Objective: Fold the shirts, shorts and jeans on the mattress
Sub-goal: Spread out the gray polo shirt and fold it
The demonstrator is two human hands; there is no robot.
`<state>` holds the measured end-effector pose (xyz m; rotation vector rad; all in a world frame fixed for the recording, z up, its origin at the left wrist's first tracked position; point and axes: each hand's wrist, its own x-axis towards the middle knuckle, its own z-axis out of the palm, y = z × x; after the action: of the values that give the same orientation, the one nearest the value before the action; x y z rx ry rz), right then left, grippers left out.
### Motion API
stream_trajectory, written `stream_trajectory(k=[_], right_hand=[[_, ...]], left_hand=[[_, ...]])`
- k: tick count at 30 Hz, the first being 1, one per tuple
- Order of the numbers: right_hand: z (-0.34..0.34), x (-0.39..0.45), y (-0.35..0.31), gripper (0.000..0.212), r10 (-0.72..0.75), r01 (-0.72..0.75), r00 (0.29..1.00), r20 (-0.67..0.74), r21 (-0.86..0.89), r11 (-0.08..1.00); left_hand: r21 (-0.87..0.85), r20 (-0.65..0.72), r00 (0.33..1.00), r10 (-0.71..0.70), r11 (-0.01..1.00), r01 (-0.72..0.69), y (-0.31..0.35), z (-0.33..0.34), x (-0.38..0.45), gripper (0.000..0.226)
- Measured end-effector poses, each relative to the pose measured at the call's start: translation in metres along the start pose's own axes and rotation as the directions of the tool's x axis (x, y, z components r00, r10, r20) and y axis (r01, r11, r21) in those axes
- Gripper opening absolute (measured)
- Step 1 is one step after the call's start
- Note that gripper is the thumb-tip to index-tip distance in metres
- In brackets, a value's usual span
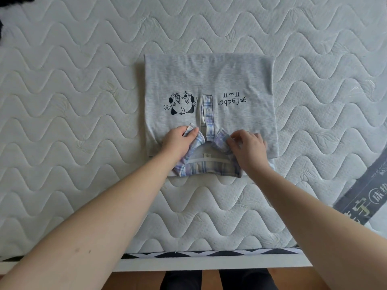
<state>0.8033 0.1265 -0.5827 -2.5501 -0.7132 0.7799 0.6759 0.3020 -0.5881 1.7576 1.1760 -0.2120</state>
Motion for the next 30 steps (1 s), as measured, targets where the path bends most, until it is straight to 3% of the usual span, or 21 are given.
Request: stream_trajectory(k=[3,6,11,13,15,18,20,22,24,27,30], right_hand=[[0.001,0.007,-0.003,0.04,0.017,-0.016,0.999,0.033,-0.037,0.999],[0.003,0.012,-0.004,0.045,-0.015,0.024,0.994,0.107,-0.083,0.996],[0.003,0.018,-0.01,0.034,-0.077,0.075,0.997,-0.005,-0.168,0.983],[0.002,0.019,-0.012,0.039,-0.074,0.069,0.997,-0.013,-0.239,0.969],[-0.002,0.02,-0.013,0.044,-0.021,0.014,0.999,-0.041,-0.166,0.986],[-0.015,0.01,-0.005,0.033,0.075,-0.072,0.993,-0.094,0.03,0.997],[-0.021,-0.004,0.008,0.031,0.128,-0.121,0.987,-0.101,0.067,0.99],[-0.024,-0.023,0.019,0.038,0.212,-0.208,0.975,-0.064,0.063,0.976],[-0.023,-0.041,0.025,0.045,0.289,-0.289,0.957,0.003,0.015,0.957],[-0.014,-0.059,0.025,0.05,0.348,-0.346,0.922,0.17,-0.042,0.937],[-0.006,-0.062,0.023,0.052,0.393,-0.445,0.874,0.285,0.15,0.883]], left_hand=[[0.043,0.106,0.993,0.044,0.998,-0.049,-0.003,-0.006,0.004,0.022],[0.126,0.064,0.993,0.103,0.986,-0.111,-0.002,-0.006,0.002,0.042],[0.153,-0.031,0.977,0.212,0.967,-0.205,-0.002,-0.001,-0.01,0.049],[0.324,-0.136,0.914,0.382,0.889,-0.324,-0.002,0.0,-0.019,0.052],[0.444,-0.176,0.82,0.545,0.787,-0.427,0.004,0.003,-0.028,0.045],[0.436,-0.069,0.748,0.66,0.695,-0.572,0.015,0.01,-0.032,0.036],[0.35,0.067,0.809,0.584,0.745,-0.568,0.025,0.017,-0.029,0.037],[0.314,0.188,0.878,0.439,0.82,-0.478,0.035,0.027,-0.023,0.044],[0.311,0.214,0.925,0.314,0.876,-0.37,0.045,0.037,-0.016,0.051],[0.345,0.243,0.953,0.18,0.902,-0.259,0.056,0.046,-0.001,0.043],[0.463,0.306,0.949,0.078,0.859,-0.22,0.066,0.048,0.01,0.037]])
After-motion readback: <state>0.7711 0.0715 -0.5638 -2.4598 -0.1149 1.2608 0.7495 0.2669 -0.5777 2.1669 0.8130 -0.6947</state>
